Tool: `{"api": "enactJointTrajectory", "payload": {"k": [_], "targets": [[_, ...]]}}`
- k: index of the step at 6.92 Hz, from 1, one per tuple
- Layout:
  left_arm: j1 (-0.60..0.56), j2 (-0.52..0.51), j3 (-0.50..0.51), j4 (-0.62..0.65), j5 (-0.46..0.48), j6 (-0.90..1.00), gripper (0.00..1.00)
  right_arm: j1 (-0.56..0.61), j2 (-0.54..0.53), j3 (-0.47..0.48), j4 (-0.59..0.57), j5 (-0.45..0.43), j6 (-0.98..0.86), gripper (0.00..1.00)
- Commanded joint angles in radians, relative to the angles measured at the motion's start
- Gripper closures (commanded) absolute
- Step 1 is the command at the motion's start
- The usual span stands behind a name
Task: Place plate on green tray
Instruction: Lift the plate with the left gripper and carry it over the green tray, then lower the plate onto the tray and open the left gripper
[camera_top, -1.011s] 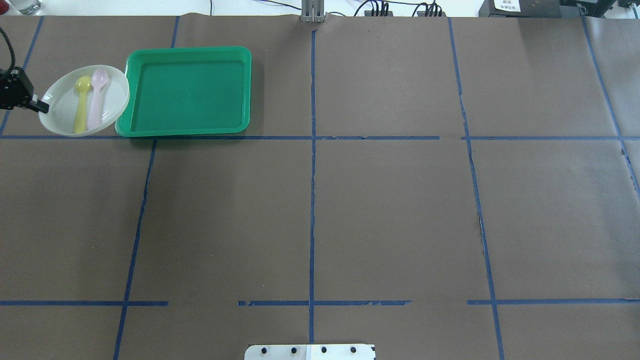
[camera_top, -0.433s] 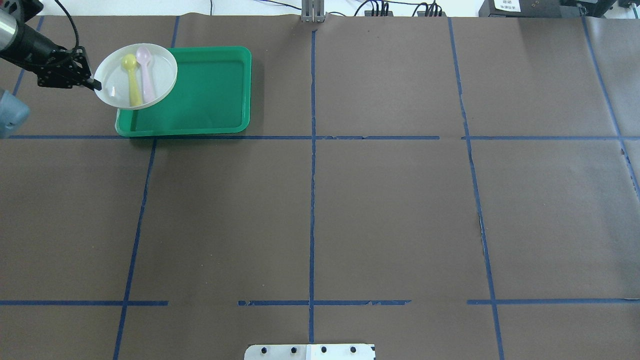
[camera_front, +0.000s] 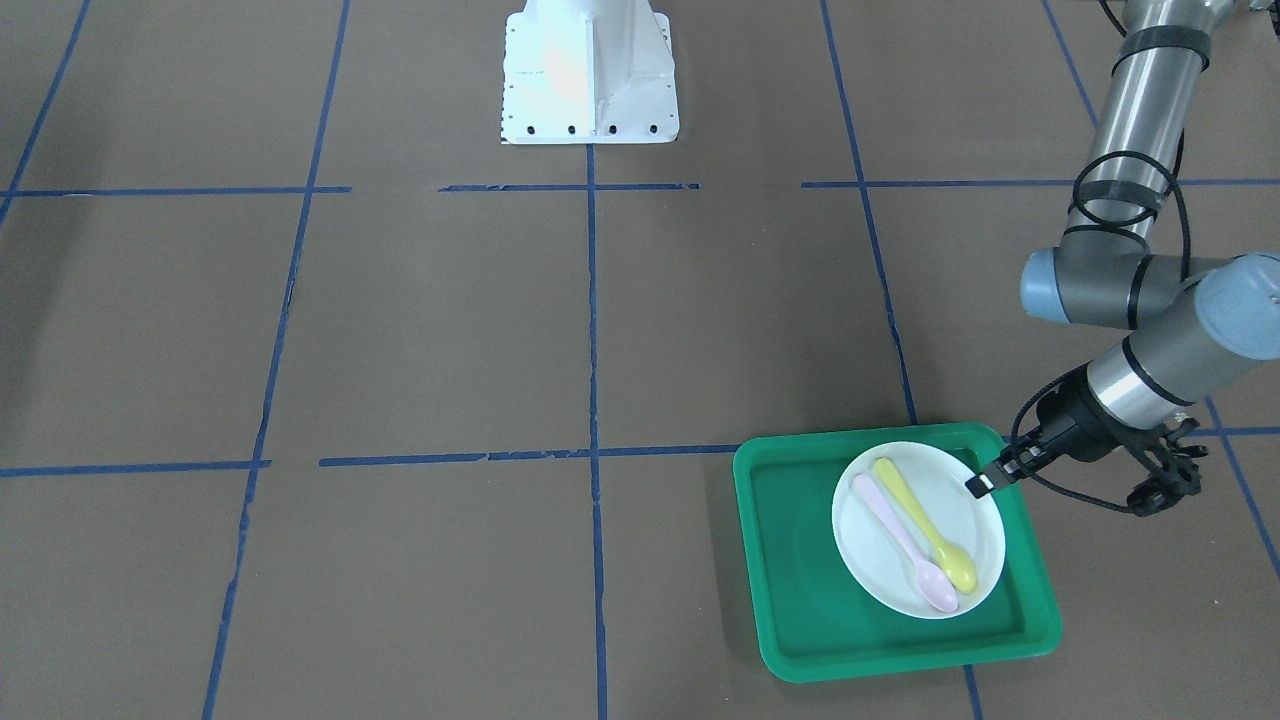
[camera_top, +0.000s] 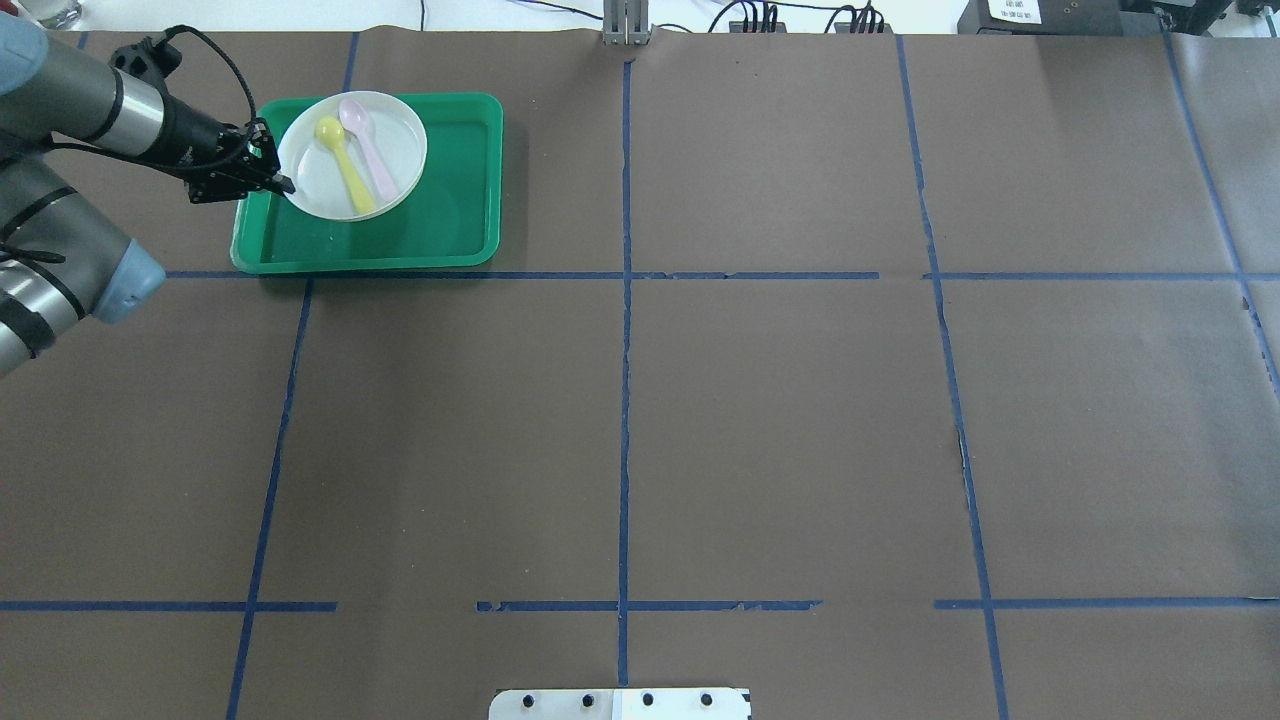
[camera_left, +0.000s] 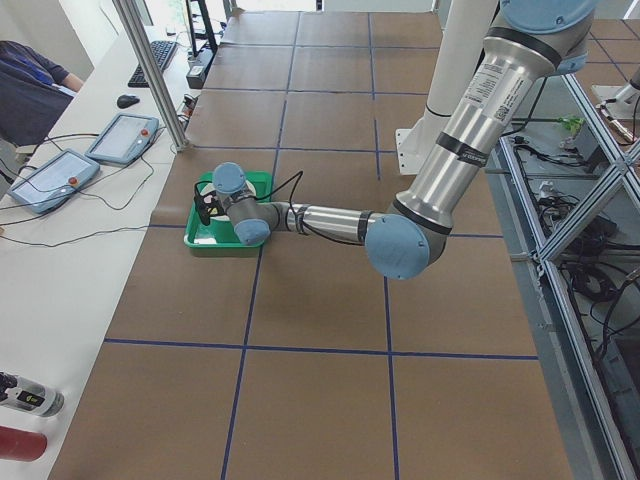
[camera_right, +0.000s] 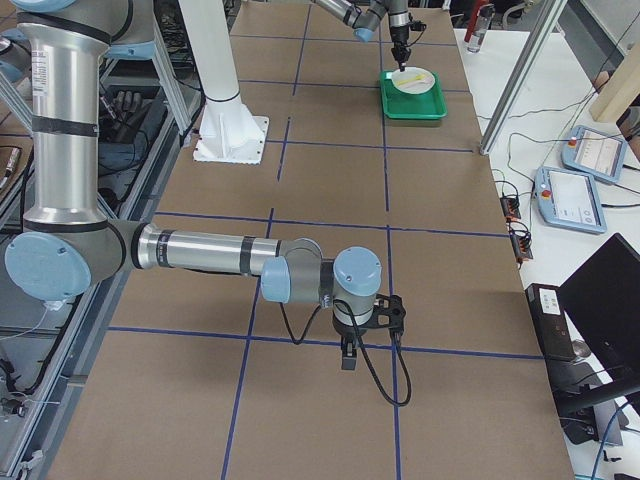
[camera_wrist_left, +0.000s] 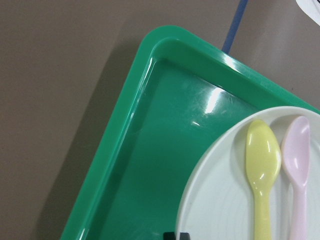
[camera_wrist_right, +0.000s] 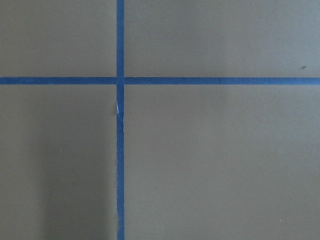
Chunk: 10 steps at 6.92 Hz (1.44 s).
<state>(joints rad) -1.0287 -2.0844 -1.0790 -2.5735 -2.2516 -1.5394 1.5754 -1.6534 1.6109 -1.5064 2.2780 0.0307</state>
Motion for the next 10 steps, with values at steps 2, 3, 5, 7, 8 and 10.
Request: {"api": "enactJointTrajectory", "payload": {"k": [2,3,5,7,8,10], "targets": [[0.052,-0.036,0.067,-0.039,0.067,-0.061,1.0,0.0,0.0,0.001,0.0,0.0,0.0,0.0],[0.05,-0.034,0.067,-0.039,0.067,-0.061,1.0,0.0,0.0,0.001,0.0,0.0,0.0,0.0],[0.044,-0.032,0.065,-0.039,0.064,-0.061,0.85,0.0,0.0,0.001,0.0,0.0,0.0,0.0],[0.038,-0.028,0.063,-0.045,0.064,-0.054,0.0,0.0,0.0,0.001,0.0,0.0,0.0,0.0],[0.026,-0.028,0.054,-0.045,0.061,-0.053,0.0,0.0,0.0,0.001,0.0,0.0,0.0,0.0],[-0.034,0.001,-0.026,-0.033,0.032,0.061,0.0,0.0,0.0,0.001,0.0,0.0,0.0,0.0]]}}
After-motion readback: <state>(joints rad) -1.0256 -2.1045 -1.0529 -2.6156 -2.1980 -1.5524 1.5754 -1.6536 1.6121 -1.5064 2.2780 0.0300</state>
